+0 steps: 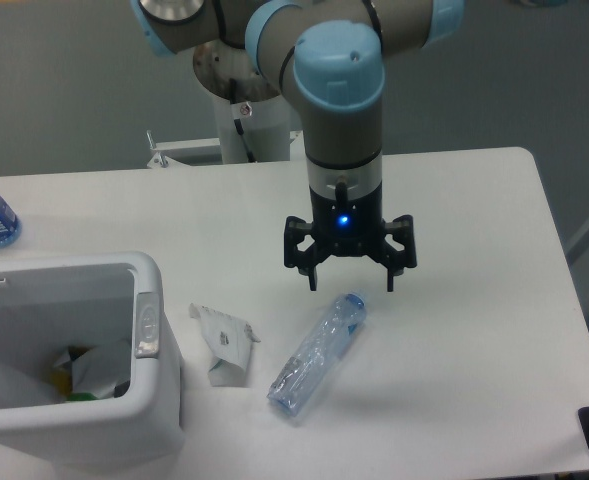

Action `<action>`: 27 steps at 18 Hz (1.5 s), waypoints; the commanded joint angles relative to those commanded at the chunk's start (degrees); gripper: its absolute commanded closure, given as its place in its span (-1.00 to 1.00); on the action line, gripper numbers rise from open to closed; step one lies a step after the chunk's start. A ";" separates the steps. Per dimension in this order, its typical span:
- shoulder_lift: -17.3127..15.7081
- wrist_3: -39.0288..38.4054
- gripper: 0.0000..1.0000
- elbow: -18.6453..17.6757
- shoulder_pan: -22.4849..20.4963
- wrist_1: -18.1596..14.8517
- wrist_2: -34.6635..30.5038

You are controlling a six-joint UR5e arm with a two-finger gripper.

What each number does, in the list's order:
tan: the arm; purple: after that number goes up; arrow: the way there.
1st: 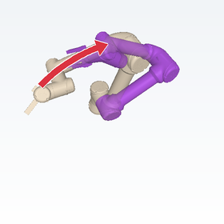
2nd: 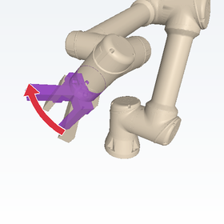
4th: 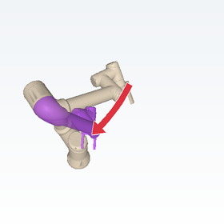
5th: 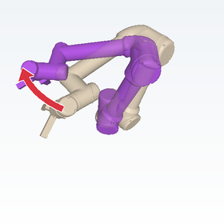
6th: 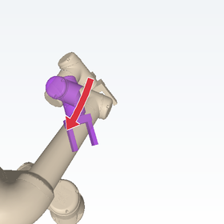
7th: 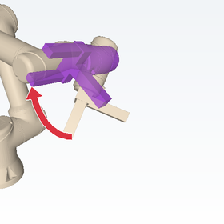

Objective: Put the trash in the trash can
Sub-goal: 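Move the gripper over the crumpled white paper and lower toward it, then close the gripper on the crumpled white paper and lift it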

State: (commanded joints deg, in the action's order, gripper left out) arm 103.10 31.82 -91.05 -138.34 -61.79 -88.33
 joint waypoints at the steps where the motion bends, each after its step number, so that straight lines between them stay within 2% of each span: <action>1: 0.00 0.09 -1.00 -1.05 0.52 0.00 0.00; 5: 0.87 -0.17 -1.00 -4.65 3.42 0.79 -0.09; 10: 2.81 -0.88 -1.00 -9.40 8.43 3.86 0.18; 14: 4.48 -3.59 -1.00 -12.39 11.95 9.04 0.62; 21: 8.43 -11.24 -1.00 -12.05 14.94 13.00 0.70; 27: 10.28 -12.74 -1.00 -10.64 14.86 13.36 0.01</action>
State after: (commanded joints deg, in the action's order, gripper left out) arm 113.37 19.07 -101.69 -123.49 -48.43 -88.33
